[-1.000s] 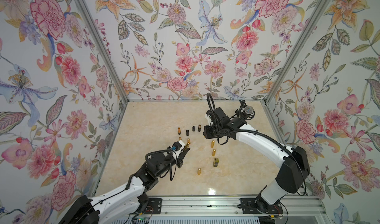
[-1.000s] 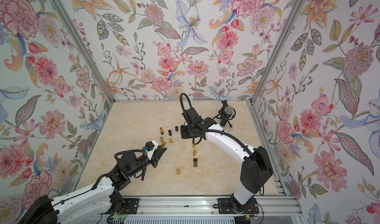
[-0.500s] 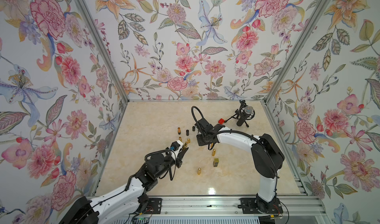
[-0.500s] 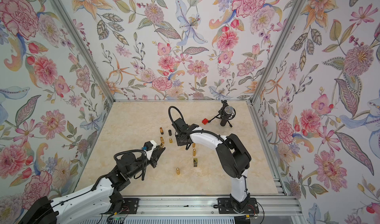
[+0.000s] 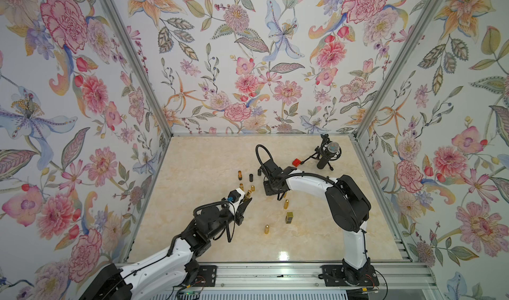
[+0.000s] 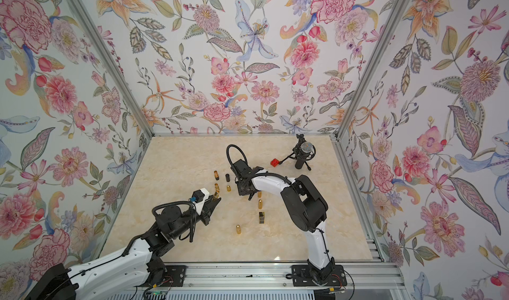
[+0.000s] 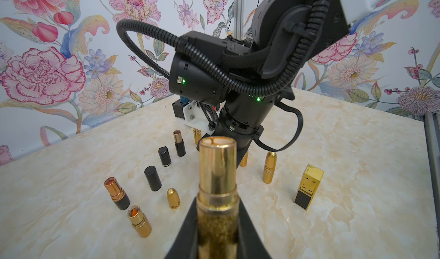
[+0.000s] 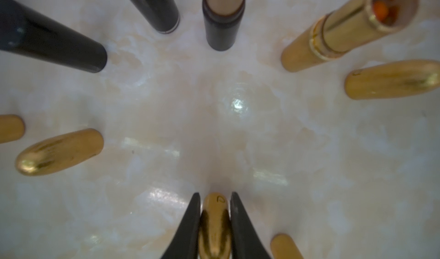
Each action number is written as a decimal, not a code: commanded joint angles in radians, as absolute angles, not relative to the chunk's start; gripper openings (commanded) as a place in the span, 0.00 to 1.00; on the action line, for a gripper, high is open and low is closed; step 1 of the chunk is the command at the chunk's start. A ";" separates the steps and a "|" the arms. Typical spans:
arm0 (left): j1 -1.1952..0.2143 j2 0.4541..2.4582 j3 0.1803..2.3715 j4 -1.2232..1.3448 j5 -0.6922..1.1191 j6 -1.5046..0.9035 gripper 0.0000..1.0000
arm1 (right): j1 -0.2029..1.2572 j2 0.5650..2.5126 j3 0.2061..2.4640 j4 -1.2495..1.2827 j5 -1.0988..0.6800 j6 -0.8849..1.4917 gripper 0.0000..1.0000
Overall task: Open the lipstick cap
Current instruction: Place the cover at the center of the board.
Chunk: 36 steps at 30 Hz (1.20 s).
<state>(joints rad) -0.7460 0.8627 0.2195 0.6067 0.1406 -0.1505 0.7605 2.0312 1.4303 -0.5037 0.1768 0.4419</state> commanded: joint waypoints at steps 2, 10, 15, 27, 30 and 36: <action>-0.736 0.855 0.206 0.634 0.118 -0.170 0.05 | 0.756 2.064 1.470 -0.503 0.195 0.452 0.21; -0.736 0.860 0.207 0.634 0.117 -0.169 0.05 | 0.749 2.099 1.496 -0.503 0.169 0.455 0.21; -0.736 0.864 0.208 0.629 0.121 -0.167 0.05 | 0.749 2.097 1.498 -0.503 0.170 0.454 0.23; -0.736 0.863 0.208 0.635 0.114 -0.164 0.05 | 0.762 1.986 1.497 -0.509 0.150 0.452 0.40; -0.736 0.866 0.214 0.639 0.120 -0.168 0.05 | 0.768 1.923 1.485 -0.521 0.145 0.455 0.41; -0.735 0.898 0.230 0.673 0.127 -0.175 0.06 | 0.773 1.738 1.420 -0.543 0.060 0.456 0.44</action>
